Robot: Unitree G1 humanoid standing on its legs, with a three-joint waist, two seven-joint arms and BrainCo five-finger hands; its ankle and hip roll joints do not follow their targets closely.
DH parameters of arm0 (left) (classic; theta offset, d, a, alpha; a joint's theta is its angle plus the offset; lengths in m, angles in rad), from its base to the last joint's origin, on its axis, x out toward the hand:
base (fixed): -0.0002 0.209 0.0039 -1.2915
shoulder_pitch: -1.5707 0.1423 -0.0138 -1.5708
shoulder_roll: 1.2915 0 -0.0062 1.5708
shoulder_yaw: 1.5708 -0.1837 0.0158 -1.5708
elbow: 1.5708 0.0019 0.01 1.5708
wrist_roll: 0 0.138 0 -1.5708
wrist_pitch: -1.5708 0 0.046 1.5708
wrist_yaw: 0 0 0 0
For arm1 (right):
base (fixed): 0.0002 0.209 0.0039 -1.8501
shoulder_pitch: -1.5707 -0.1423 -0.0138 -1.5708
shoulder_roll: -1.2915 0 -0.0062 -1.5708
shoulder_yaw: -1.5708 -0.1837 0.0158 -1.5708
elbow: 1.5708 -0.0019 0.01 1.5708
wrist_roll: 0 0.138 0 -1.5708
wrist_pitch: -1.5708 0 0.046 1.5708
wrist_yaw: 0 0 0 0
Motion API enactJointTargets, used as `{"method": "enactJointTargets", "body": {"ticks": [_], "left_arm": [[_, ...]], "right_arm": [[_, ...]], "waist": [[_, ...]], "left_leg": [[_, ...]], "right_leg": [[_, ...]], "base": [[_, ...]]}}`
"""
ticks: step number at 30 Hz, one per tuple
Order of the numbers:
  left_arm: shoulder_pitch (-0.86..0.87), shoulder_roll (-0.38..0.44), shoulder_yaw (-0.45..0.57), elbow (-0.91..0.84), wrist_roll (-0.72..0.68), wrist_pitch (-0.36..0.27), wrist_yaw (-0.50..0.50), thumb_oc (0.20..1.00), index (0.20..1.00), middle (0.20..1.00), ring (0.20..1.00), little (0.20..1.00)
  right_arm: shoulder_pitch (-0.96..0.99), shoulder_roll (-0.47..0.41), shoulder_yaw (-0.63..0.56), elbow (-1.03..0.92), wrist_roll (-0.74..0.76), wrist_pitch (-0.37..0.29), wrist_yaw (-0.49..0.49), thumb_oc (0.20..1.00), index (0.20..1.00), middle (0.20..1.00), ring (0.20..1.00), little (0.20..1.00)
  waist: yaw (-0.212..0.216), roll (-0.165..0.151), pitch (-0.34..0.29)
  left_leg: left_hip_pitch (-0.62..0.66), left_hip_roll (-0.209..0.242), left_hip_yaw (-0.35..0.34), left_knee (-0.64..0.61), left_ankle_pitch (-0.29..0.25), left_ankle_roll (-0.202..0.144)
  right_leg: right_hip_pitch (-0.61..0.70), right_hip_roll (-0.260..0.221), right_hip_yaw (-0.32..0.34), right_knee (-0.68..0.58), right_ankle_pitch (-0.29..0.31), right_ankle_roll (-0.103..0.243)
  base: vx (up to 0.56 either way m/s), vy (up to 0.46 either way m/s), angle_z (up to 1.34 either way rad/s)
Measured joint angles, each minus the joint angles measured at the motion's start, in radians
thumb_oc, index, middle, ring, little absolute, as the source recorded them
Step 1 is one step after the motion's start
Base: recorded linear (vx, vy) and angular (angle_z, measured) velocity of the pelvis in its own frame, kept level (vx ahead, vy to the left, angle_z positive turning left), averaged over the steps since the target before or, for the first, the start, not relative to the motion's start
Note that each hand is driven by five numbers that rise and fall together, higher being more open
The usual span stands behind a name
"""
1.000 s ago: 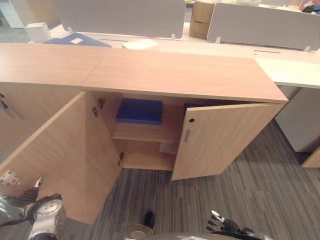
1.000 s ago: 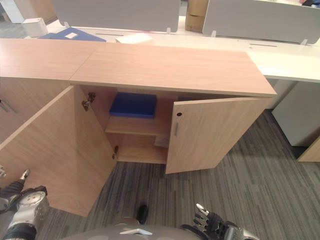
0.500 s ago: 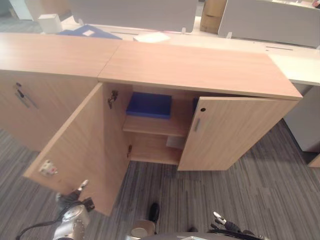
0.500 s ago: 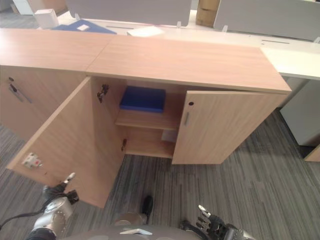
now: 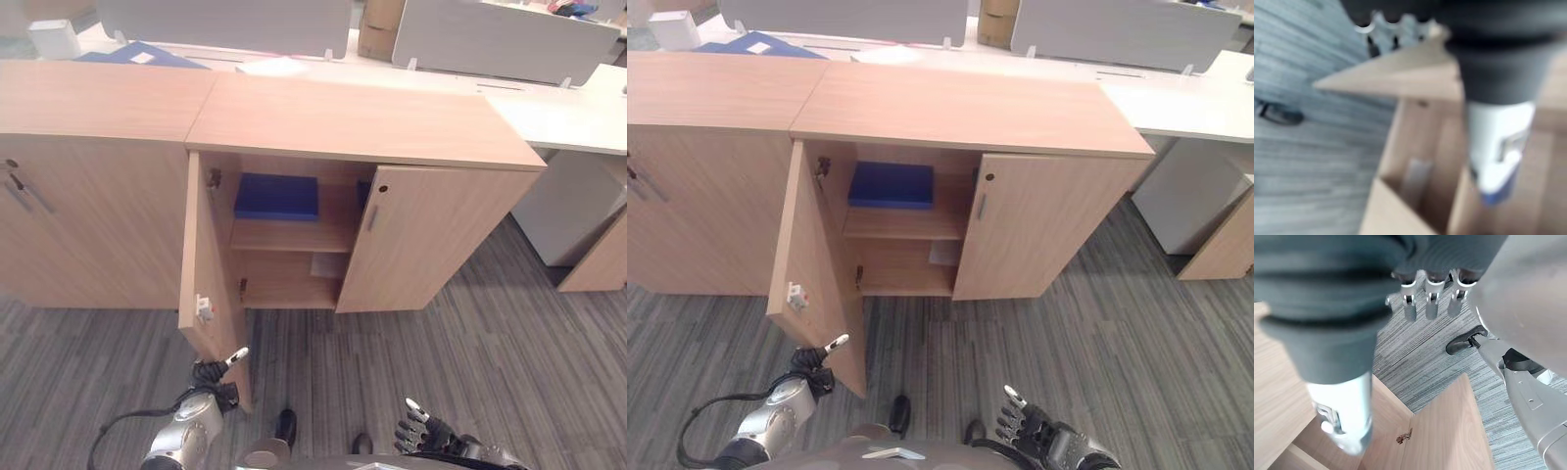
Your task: Put the empty folder in the office cabinet
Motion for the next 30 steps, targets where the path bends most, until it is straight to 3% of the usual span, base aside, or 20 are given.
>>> {"method": "enactJointTargets", "body": {"ticks": [1,2,3,5,7,9,12,15,16,19,22,24,30], "left_arm": [[0.004,-0.002,-0.001,0.002,-0.008,-0.008,-0.004,1.0,1.0,1.0,1.0,1.0],[0.029,-0.018,0.0,0.0,-0.011,-0.01,-0.017,1.0,1.0,1.0,1.0,1.0],[0.035,-0.026,0.01,0.011,-0.011,-0.015,-0.046,1.0,1.0,1.0,1.0,1.0],[0.034,-0.017,0.01,0.007,-0.011,-0.03,-0.09,1.0,1.0,1.0,1.0,1.0],[0.034,-0.002,-0.019,-0.026,-0.013,-0.039,-0.159,1.0,1.0,1.0,1.0,1.0],[0.032,0.013,-0.036,-0.046,-0.038,-0.033,-0.22,1.0,1.0,1.0,1.0,1.0],[0.017,0.052,-0.078,-0.097,-0.096,0.027,-0.405,1.0,1.0,1.0,1.0,1.0],[-0.031,0.075,-0.132,-0.12,-0.121,0.081,-0.425,1.0,1.0,1.0,1.0,1.0],[-0.07,0.083,-0.146,-0.116,-0.128,0.12,-0.431,1.0,1.0,1.0,1.0,1.0],[-0.106,0.088,-0.168,-0.124,-0.17,0.162,-0.433,1.0,1.0,1.0,1.0,1.0],[-0.114,0.088,-0.163,-0.124,-0.219,0.17,-0.433,1.0,1.0,1.0,1.0,1.0],[-0.114,0.079,-0.179,-0.126,-0.292,0.17,-0.433,1.0,1.0,1.0,1.0,1.0],[-0.114,0.076,-0.182,-0.126,-0.365,0.17,-0.433,1.0,1.0,1.0,1.0,1.0]], "right_arm": [[-0.002,-0.004,0.01,0.001,0.0,0.001,0.001,1.0,1.0,1.0,1.0,1.0],[-0.002,-0.029,0.032,-0.001,0.001,0.004,0.003,1.0,1.0,1.0,1.0,1.0],[0.005,-0.021,0.024,-0.007,0.004,-0.018,0.0,1.0,1.0,1.0,1.0,1.0],[0.023,-0.016,0.023,-0.025,0.001,-0.003,-0.001,1.0,1.0,1.0,1.0,1.0],[0.031,-0.016,0.024,-0.022,0.001,0.001,-0.005,1.0,1.0,1.0,1.0,1.0],[0.035,-0.016,0.024,-0.022,0.001,0.001,-0.005,1.0,1.0,1.0,1.0,1.0],[0.025,-0.02,0.022,0.01,0.001,-0.005,0.004,1.0,1.0,1.0,1.0,1.0],[0.021,-0.023,0.017,0.034,0.0,-0.006,0.012,1.0,1.0,1.0,1.0,1.0],[0.017,-0.022,0.017,0.041,0.0,-0.006,0.014,1.0,1.0,1.0,1.0,1.0],[0.025,-0.029,0.017,0.044,-0.002,-0.009,0.017,1.0,1.0,1.0,1.0,1.0],[0.019,-0.033,0.014,0.04,-0.003,-0.01,0.017,1.0,1.0,1.0,1.0,1.0],[0.023,-0.031,0.012,0.041,-0.012,-0.007,0.016,1.0,1.0,1.0,1.0,1.0],[0.011,-0.028,0.015,0.045,-0.042,-0.004,0.019,1.0,1.0,1.0,1.0,1.0]], "waist": [[0.009,0.014,-0.002],[0.016,0.081,-0.02],[0.003,0.092,-0.017],[-0.018,0.067,-0.031],[-0.013,0.053,-0.038],[-0.011,0.06,-0.033],[-0.012,0.078,-0.035],[-0.022,0.077,-0.036],[-0.034,0.068,-0.041],[-0.08,0.058,-0.044],[-0.082,0.062,-0.041],[-0.108,0.061,-0.04],[-0.104,0.057,-0.038]], "left_leg": [[-0.008,0.009,-0.009,0.111,-0.044,0.022],[0.037,0.062,-0.05,0.075,-0.105,0.028],[0.059,0.06,-0.038,0.021,-0.084,0.026],[0.099,0.042,-0.055,-0.099,-0.04,0.018],[0.124,0.036,-0.057,-0.165,0.026,0.017],[0.14,0.039,-0.061,-0.191,0.041,0.013],[0.144,0.044,-0.053,-0.195,0.043,0.01],[0.145,0.044,-0.051,-0.195,0.044,0.01],[0.147,0.044,-0.035,-0.195,0.044,0.01],[0.158,0.043,-0.013,-0.195,0.055,0.012],[0.162,0.044,0.007,-0.194,0.08,0.024],[0.19,0.043,0.012,-0.184,0.085,0.029],[0.197,0.042,0.013,-0.184,0.084,0.028]], "right_leg": [[-0.006,0.006,0.01,0.0,-0.006,0.013],[-0.003,0.05,0.002,0.008,-0.01,0.042],[-0.011,0.053,0.001,0.032,0.006,0.035],[0.017,0.056,-0.016,0.045,0.002,0.03],[0.024,0.056,-0.008,0.004,0.046,0.015],[0.023,0.059,-0.009,0.003,0.049,0.011],[0.025,0.061,-0.007,0.003,0.049,0.011],[0.026,0.061,-0.003,0.003,0.052,0.015],[0.024,0.06,0.01,0.003,0.072,0.01],[0.027,0.058,0.021,0.003,0.088,0.007],[0.028,0.06,0.038,0.003,0.107,0.007],[0.056,0.061,0.04,0.008,0.114,0.002],[0.065,0.061,0.04,0.009,0.113,0.003]], "base": [[0.0,0.001,-0.71],[0.0,0.002,-0.78],[-0.01,0.001,-0.34],[-0.01,0.002,0.29],[-0.01,0.018,0.27],[0.0,0.025,0.11],[0.01,0.025,-0.05],[0.01,0.019,-0.09],[0.03,0.032,-0.25],[0.02,0.019,-0.1],[0.01,0.003,-0.26],[0.02,0.0,0.03],[0.01,-0.004,0.03]]}}
